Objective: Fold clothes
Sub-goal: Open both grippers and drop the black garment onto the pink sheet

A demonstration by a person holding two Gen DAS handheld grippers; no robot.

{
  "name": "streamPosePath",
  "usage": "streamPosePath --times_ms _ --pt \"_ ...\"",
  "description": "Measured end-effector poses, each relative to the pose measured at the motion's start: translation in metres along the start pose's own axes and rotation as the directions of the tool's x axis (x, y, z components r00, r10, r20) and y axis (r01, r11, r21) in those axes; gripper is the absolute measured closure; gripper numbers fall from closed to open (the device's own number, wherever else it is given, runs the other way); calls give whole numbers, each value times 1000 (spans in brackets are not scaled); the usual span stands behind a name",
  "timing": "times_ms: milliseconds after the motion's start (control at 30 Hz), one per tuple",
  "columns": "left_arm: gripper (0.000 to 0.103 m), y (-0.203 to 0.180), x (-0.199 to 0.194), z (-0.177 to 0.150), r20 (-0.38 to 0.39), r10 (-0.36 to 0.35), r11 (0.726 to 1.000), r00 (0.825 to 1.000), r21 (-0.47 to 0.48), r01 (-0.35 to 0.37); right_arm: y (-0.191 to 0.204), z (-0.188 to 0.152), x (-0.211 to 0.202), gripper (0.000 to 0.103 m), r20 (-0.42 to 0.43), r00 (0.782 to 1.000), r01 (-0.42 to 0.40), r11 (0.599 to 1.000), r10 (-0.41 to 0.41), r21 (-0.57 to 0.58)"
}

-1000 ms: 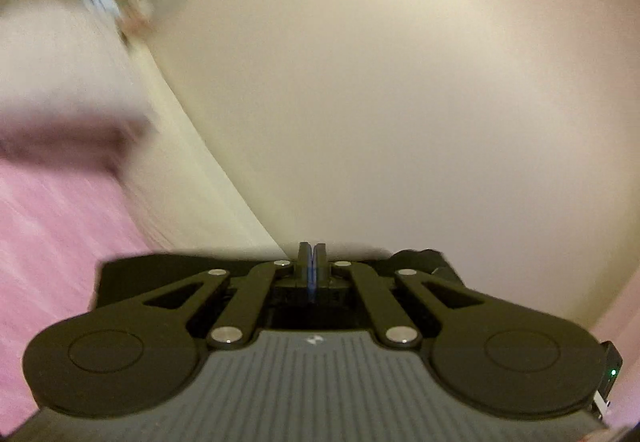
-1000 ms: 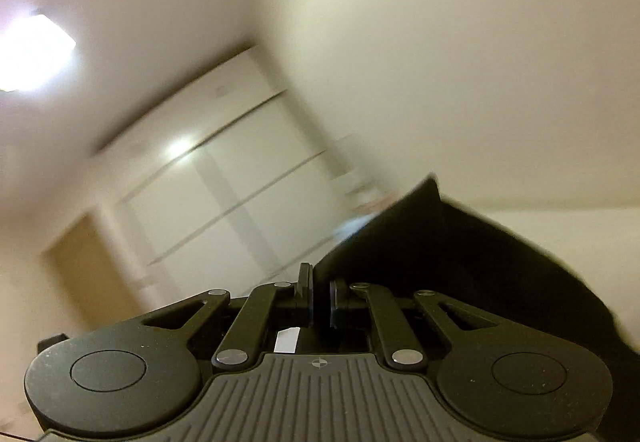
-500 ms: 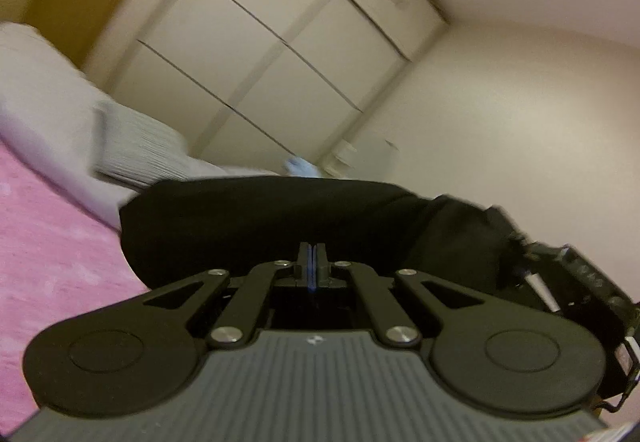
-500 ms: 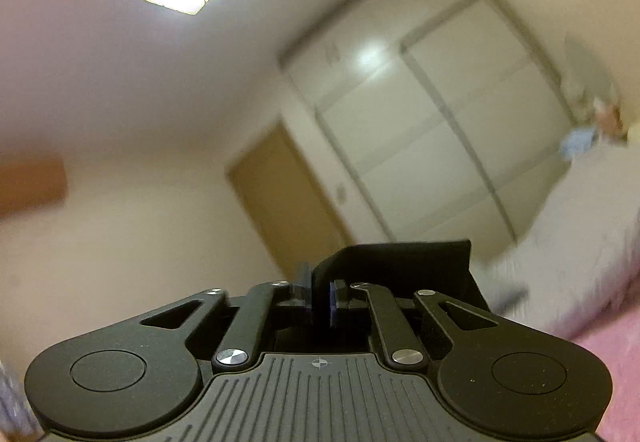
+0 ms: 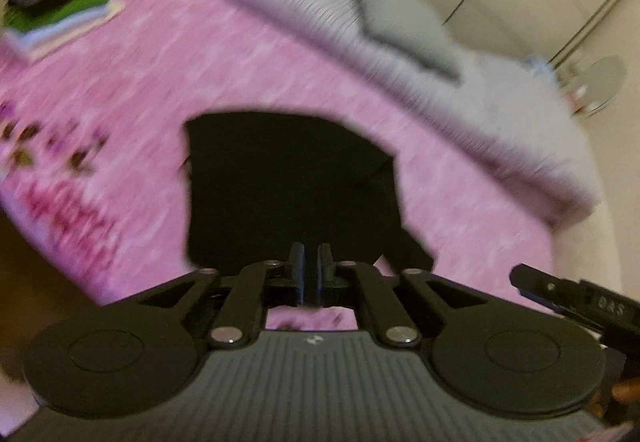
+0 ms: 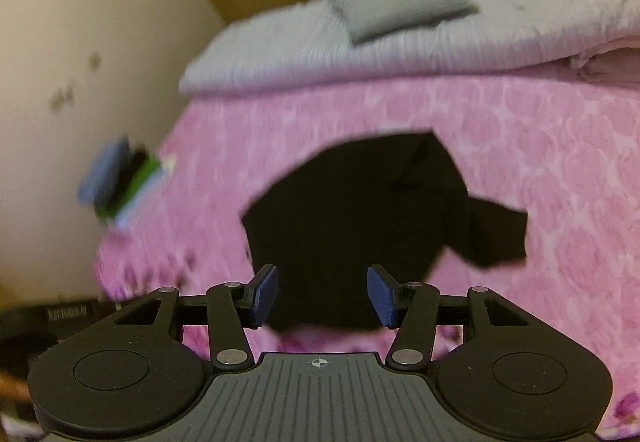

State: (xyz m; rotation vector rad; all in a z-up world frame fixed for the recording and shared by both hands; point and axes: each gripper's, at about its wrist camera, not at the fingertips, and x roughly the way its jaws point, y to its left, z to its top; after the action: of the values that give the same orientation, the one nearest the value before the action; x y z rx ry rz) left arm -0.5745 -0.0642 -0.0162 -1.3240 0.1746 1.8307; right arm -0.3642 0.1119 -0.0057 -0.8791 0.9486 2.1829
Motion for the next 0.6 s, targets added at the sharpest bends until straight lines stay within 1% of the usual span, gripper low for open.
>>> streamPosePath --times_ms 33,67,100,167,267,367,433,533,600 --pt "98 5 0 -10 -19 18 1000 1000 -2 -19 4 -16 3 49 -21 1000 12 1000 -12 -24" --pt "98 21 10 -11 -37 29 1000 999 -3 -29 6 -30 3 49 -37 999 21 999 -23 -48" --pt "97 23 14 -18 -53 36 999 998 0 -36 8 -43 3 49 -54 998 30 997 -34 -71" --pt "95 20 18 -33 -75 45 999 996 15 -44 11 -71 3 49 -85 995 47 992 -57 -119" --pt "92 8 17 -55 -86 47 998 995 53 -43 8 -94 -7 49 -84 992 78 979 -95 -190" --pt "89 -4 16 -78 -96 50 995 994 90 -42 -1 -111 -14 49 -84 989 104 976 -122 -192" --pt "88 -11 15 -93 -112 46 993 993 114 -34 -10 -123 -19 49 -96 987 112 978 -130 -173" --pt "85 -17 11 -116 -135 55 989 989 140 -36 -18 -145 -27 49 -111 985 117 981 -134 -154" --pt "85 -17 8 -129 -141 68 989 988 142 -48 -18 -153 -34 49 -122 983 117 981 -137 -157"
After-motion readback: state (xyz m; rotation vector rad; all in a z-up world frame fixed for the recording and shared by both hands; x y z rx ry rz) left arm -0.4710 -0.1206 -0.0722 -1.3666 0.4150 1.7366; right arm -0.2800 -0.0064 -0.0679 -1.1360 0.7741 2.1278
